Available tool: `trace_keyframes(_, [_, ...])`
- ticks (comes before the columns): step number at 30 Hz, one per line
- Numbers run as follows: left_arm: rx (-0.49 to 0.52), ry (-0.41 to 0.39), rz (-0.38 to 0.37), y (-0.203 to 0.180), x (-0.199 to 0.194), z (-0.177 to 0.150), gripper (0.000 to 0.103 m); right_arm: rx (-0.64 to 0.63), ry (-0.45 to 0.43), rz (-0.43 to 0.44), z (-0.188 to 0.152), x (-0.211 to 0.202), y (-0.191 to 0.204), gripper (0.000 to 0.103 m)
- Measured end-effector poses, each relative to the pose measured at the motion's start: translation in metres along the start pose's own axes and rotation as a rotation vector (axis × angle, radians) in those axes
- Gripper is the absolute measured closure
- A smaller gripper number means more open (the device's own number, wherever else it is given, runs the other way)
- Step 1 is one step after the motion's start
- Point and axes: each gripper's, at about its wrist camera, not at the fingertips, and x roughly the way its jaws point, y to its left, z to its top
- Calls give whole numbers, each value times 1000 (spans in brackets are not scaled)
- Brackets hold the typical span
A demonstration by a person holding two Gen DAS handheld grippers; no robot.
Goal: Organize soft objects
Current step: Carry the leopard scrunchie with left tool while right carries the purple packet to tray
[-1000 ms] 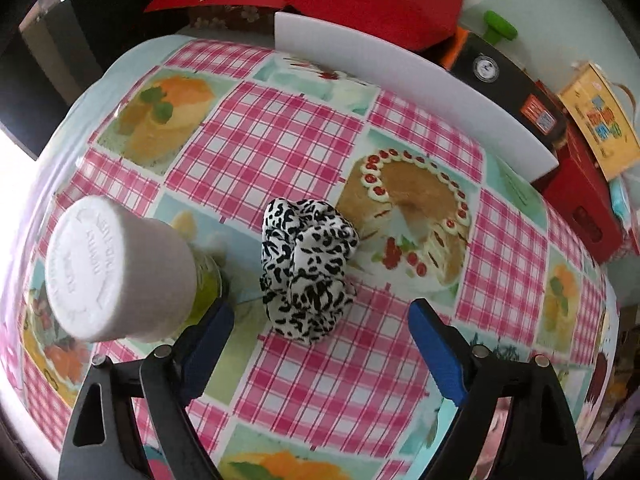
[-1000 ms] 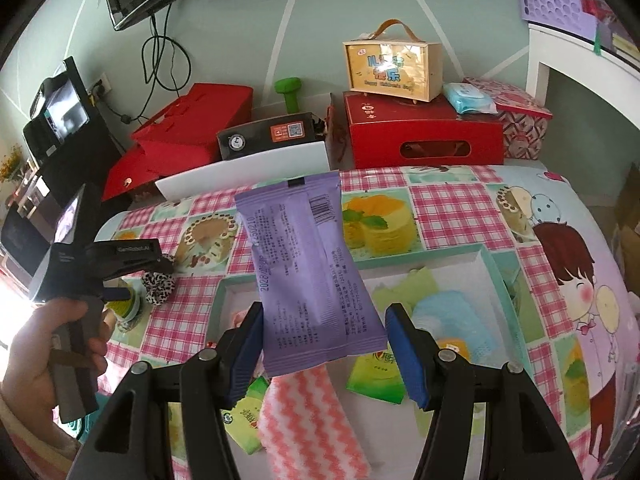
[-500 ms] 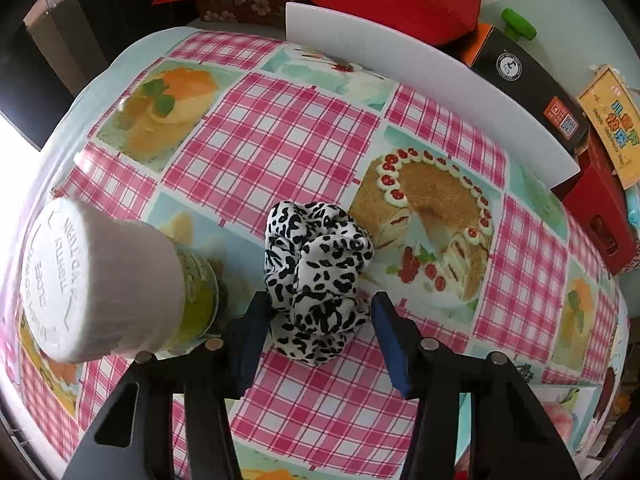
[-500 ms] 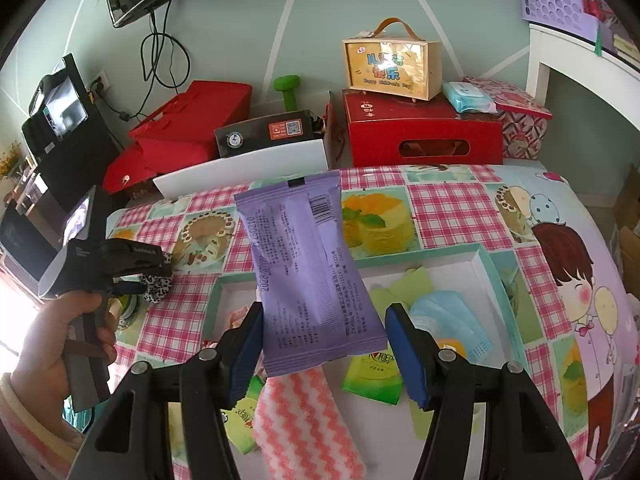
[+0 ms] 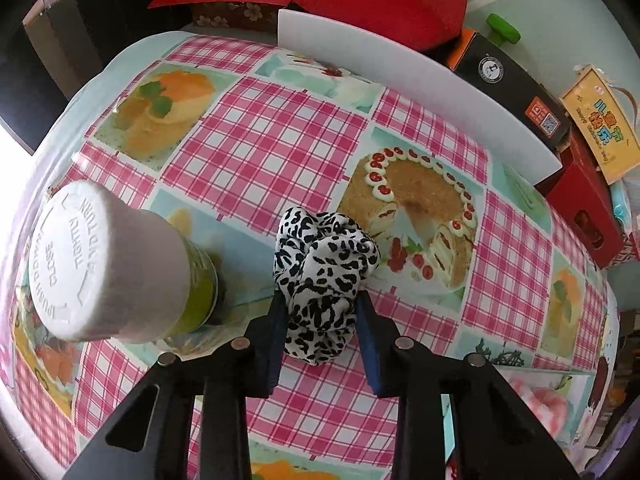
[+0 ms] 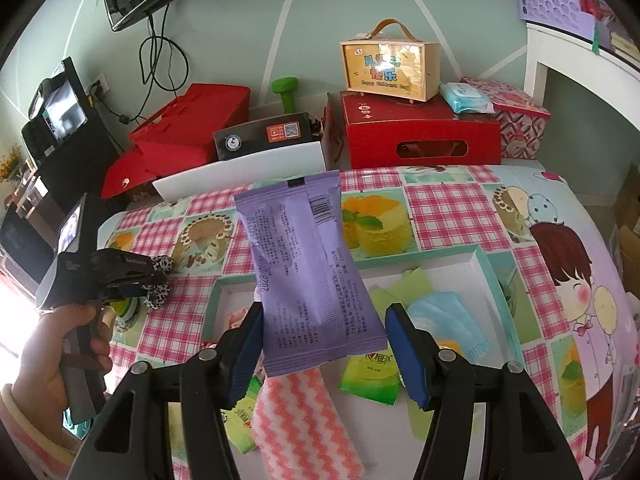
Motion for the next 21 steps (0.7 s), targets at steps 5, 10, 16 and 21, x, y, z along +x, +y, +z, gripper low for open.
trace_keyframes(5, [15,-32,-28,-3,-18,-6,69,11,-4,-6,1,-1,-6,40])
trace_keyframes(10, [44,-98,-87,-7,-55,-18,69,31,-21,-23,2,-7,-15,40])
trace_keyframes(16, [122,-178,-164,-22,-100,-43,69,57,-45,-69,4,-20,-35,39])
trace_keyframes(21, [224,-215,-214,-45,-124,-68,69,93,-37,-115,3,-25,-61,39])
